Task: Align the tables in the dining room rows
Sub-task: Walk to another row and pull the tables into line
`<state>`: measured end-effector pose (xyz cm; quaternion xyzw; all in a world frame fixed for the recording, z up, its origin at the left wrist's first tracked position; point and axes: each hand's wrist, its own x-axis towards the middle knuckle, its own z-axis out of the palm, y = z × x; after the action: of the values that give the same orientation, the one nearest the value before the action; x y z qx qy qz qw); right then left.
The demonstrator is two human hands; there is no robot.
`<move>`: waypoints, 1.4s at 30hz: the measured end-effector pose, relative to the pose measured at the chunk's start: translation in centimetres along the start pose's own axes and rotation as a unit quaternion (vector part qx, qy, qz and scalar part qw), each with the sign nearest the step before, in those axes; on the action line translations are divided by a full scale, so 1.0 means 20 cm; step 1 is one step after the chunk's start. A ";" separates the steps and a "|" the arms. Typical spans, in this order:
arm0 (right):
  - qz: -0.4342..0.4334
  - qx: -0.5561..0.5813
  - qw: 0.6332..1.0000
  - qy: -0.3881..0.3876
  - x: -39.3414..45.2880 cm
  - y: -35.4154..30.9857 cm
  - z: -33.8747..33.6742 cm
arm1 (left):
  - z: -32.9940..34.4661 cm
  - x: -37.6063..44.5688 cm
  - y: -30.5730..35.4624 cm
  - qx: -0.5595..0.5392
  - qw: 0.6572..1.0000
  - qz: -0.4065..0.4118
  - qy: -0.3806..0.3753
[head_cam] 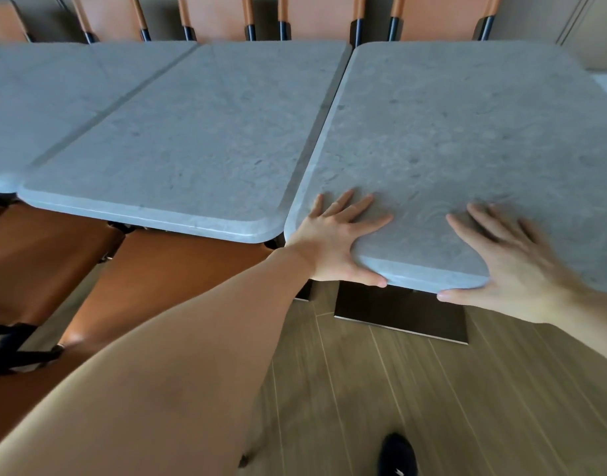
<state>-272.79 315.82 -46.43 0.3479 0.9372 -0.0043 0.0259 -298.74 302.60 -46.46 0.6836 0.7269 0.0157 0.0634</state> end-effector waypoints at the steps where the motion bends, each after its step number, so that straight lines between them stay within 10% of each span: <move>1: -0.001 0.000 1.000 -0.003 0.00 0.00 0.00 | 0.00 0.00 0.00 0.001 1.000 -0.001 -0.002; 42: -0.015 0.008 1.000 0.000 0.09 0.03 -0.01 | -0.04 0.10 -0.04 -0.011 1.000 -0.022 -0.013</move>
<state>-273.75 317.53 -46.40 0.3344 0.9421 -0.0119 0.0228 -299.63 304.51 -45.98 0.6672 0.7404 0.0133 0.0806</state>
